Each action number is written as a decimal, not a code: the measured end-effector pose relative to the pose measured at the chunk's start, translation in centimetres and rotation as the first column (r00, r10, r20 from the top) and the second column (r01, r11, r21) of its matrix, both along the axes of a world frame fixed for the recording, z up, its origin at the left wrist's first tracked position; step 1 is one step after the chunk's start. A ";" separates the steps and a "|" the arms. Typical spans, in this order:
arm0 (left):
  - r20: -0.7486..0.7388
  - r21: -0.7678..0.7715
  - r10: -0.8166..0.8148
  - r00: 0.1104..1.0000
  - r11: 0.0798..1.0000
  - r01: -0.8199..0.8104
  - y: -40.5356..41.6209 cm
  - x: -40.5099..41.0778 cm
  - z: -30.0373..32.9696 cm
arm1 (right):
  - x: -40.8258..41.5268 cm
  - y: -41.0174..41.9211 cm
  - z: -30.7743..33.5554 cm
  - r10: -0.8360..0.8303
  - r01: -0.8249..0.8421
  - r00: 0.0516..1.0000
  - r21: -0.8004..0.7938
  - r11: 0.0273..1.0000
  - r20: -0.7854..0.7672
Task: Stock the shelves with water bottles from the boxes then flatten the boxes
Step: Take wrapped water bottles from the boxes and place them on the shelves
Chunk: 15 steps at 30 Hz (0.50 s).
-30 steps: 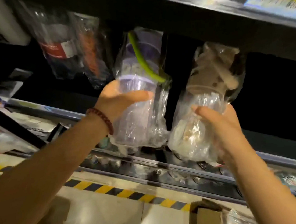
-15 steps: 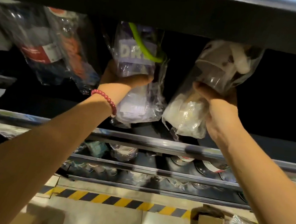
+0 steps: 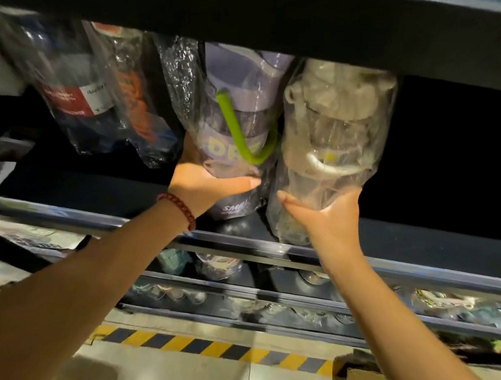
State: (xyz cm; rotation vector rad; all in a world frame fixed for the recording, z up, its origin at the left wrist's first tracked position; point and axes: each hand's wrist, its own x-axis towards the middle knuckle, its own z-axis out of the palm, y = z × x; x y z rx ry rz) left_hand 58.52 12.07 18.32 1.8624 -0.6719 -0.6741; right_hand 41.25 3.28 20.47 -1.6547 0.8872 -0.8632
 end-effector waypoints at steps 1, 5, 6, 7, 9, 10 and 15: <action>0.011 -0.035 -0.024 1.000 0.999 0.025 0.0 -0.2 0.2 | -0.1 0.1 0.0 -0.004 0.004 1.000 -0.007 1.000 -0.008; 0.041 -0.064 -0.058 0.997 0.996 0.061 0.6 -0.7 0.8 | -0.4 0.2 -0.3 0.033 -0.034 0.998 -0.015 0.999 -0.059; 0.060 -0.026 -0.070 0.996 0.997 0.071 0.8 -0.7 0.9 | -0.5 0.2 -0.3 0.043 -0.045 0.996 -0.022 0.999 -0.075; 0.102 0.025 -0.088 0.991 0.996 0.086 1.0 -0.7 0.9 | -0.6 0.2 -0.4 0.047 -0.049 0.994 -0.017 0.999 -0.102; 0.243 0.115 -0.094 0.965 0.991 0.067 1.5 -1.0 0.9 | -0.7 0.4 -0.4 0.040 -0.042 0.987 -0.006 0.999 -0.157; 0.304 0.150 -0.082 0.949 0.988 0.037 1.8 -1.0 0.9 | -0.7 0.5 -0.7 0.040 -0.040 0.984 0.001 0.999 -0.176; 0.423 0.176 -0.033 0.905 0.983 -0.047 2.3 -1.2 0.3 | -1.2 0.1 -1.6 0.020 -0.026 0.976 -0.028 0.999 -0.217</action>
